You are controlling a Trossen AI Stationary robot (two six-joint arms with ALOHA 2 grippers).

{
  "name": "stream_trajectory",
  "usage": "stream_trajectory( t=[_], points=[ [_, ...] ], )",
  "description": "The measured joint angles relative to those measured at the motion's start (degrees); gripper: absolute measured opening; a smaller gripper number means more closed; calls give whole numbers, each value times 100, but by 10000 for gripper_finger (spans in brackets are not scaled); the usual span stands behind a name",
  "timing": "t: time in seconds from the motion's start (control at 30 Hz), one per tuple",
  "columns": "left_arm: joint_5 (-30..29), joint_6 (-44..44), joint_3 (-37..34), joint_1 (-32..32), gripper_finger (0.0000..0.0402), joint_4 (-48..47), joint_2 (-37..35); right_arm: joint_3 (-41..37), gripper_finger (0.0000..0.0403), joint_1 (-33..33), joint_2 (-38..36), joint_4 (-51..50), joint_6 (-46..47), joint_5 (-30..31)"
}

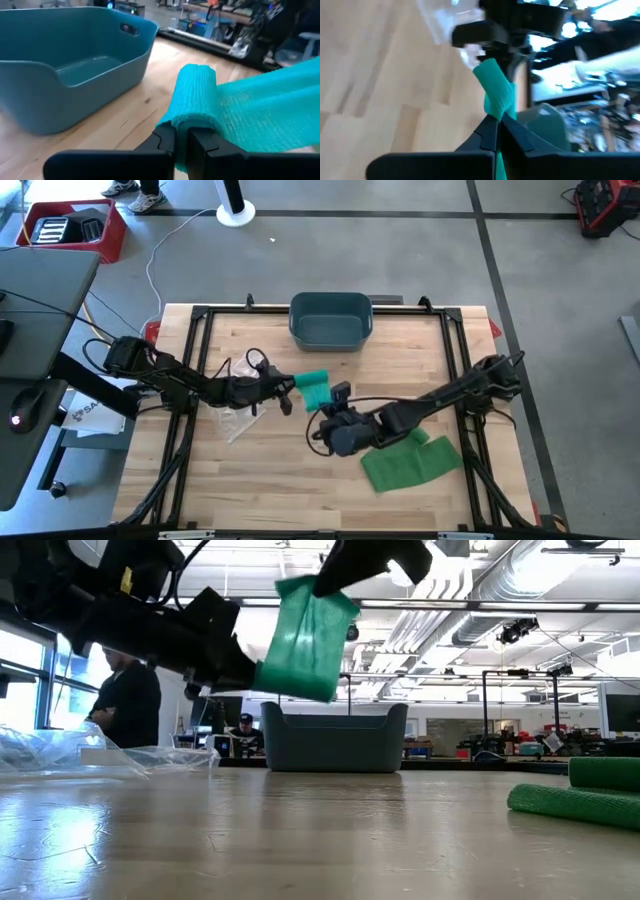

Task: Roll bandage
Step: Roll the blue bandage

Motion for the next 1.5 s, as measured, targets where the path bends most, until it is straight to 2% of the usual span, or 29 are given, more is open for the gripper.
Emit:
stream_trajectory(
  t=[0.1,0.17,0.33,0.5,0.6,0.8,0.93,1.17,1.37,1.5],
  points=[
    [156,-7,0,-2,9,71,0,0,0,44,4,302,-96,775],
    [196,-8,0,-4,9,118,0,0,0,8,4,626,-256,1009],
    [451,3,2,-22,9,379,0,0,0,-210,4,1226,-411,951],
    [460,43,118,-122,9,357,0,0,0,-510,8,1245,-370,954],
    [381,165,180,-194,9,367,2,0,0,-603,8,1252,-350,759],
    [353,264,195,-208,9,932,3,0,0,-345,8,904,-347,1049],
    [357,256,195,-208,9,1333,4,0,0,-41,8,661,-337,999],
    [731,1,198,-208,9,2026,3,0,0,243,8,587,-196,989],
    [731,-82,199,-208,9,2077,2,0,0,188,8,948,-297,1028],
    [666,-53,199,-208,9,1866,2,0,0,188,11,1519,-844,1389]
  ],
)
